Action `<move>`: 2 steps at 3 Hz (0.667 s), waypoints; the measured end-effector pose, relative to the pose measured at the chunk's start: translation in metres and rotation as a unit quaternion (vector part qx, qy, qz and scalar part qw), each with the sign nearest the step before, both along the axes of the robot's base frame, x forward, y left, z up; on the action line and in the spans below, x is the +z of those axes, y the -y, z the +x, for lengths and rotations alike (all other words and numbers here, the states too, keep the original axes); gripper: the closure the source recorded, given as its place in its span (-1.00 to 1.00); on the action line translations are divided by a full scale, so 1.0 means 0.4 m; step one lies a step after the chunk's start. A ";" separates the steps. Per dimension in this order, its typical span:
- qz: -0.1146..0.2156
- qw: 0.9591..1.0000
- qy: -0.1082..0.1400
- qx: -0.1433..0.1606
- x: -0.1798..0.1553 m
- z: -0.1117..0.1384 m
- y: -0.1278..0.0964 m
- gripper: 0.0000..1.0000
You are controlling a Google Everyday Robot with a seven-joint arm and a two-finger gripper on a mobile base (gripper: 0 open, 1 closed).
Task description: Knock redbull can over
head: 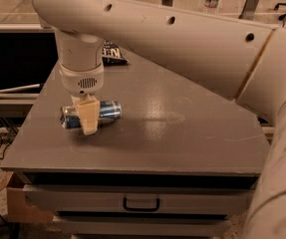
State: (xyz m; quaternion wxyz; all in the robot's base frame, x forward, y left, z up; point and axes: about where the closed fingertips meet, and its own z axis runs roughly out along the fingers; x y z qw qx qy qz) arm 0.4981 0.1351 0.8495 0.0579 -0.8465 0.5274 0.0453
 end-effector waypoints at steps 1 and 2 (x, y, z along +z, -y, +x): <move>0.004 1.000 -0.005 0.002 -0.003 -0.005 -0.007 -1.00; 0.007 1.000 -0.009 0.003 -0.004 -0.008 -0.010 -1.00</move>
Offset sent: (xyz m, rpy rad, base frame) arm -0.0065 0.0051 -0.0032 0.0228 0.0419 0.0081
